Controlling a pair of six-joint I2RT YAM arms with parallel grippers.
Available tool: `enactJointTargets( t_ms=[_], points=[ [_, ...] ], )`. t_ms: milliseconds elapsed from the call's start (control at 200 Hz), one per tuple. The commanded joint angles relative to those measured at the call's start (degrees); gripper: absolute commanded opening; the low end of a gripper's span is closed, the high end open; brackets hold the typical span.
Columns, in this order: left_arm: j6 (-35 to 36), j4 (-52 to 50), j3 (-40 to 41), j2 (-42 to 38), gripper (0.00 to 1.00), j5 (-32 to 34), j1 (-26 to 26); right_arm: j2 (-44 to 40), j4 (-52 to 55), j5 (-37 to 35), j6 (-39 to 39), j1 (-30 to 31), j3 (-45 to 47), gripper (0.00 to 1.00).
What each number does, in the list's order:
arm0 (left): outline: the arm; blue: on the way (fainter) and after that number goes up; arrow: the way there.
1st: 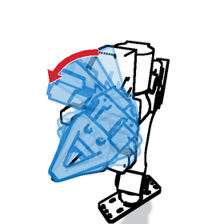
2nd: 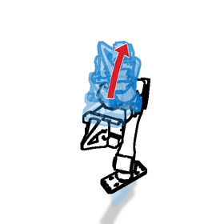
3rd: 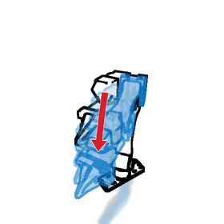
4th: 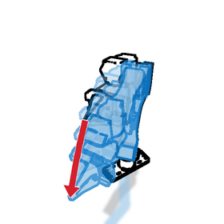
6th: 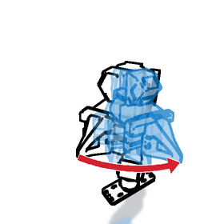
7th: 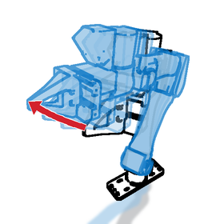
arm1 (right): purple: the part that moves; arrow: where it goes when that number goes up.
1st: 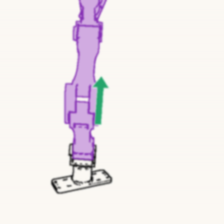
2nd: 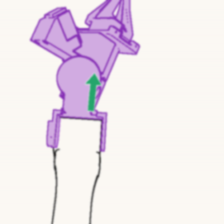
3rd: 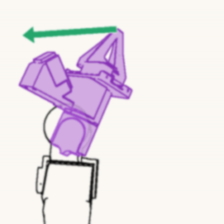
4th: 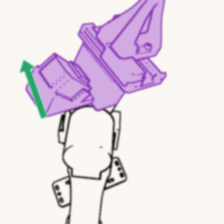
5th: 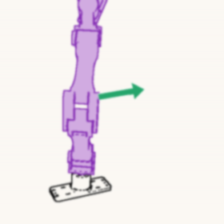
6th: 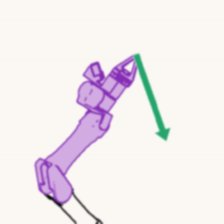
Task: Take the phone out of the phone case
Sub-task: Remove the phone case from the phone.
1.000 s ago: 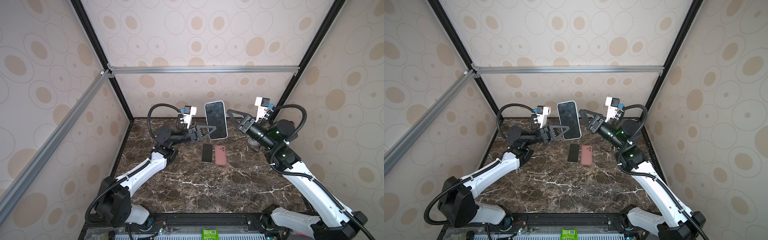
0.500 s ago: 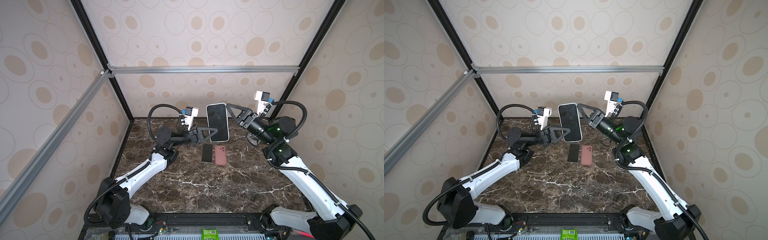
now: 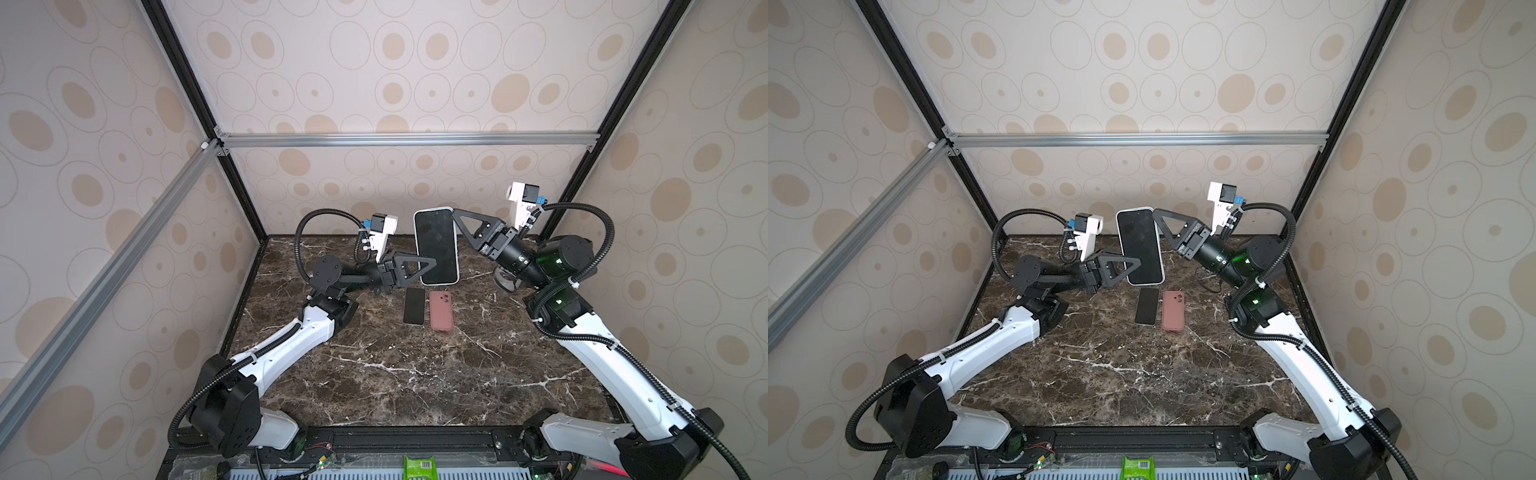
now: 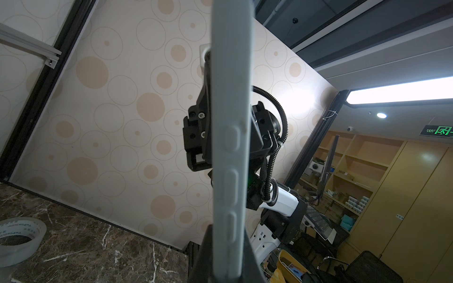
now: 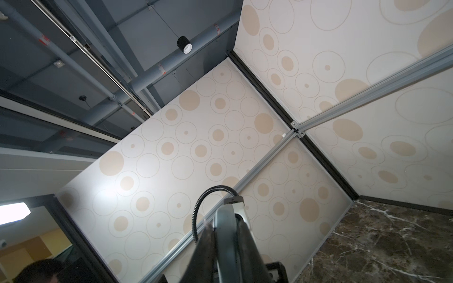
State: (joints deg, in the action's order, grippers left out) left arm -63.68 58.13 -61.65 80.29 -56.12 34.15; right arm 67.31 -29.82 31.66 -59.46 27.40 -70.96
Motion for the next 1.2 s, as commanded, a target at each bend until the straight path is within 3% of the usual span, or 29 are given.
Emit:
enactJointTargets(
  t_ms=[0,175,380,590,865,1060,1195],
  points=[
    [-0.63,5.58,-1.89,-0.84,0.0,-0.21,0.31,0.69,-5.24,0.8,-3.98,0.05,0.82,0.13],
    [-1.26,6.87,-2.99,-0.4,0.0,-0.26,0.31,2.11,-9.45,2.26,-9.26,0.05,1.94,0.0],
    [-4.28,13.7,-4.61,0.53,0.0,-2.37,0.94,2.12,-8.47,0.31,-15.6,0.13,5.15,0.0],
    [-1.28,11.13,-7.38,0.42,0.0,-3.74,2.32,1.22,-2.69,-0.12,-16.59,0.24,7.31,0.0],
    [-0.84,11.15,-8.09,0.64,0.0,-4.0,2.79,-2.75,19.81,-5.61,-1.23,1.85,4.88,0.0],
    [-0.3,9.86,-8.51,0.88,0.0,-4.01,3.03,-3.01,22.89,-6.83,2.67,1.98,4.17,0.0],
    [1.38,7.62,-7.55,-0.04,0.0,-2.84,2.83,-7.03,27.01,-12.01,11.31,1.8,3.75,0.0]
  ],
)
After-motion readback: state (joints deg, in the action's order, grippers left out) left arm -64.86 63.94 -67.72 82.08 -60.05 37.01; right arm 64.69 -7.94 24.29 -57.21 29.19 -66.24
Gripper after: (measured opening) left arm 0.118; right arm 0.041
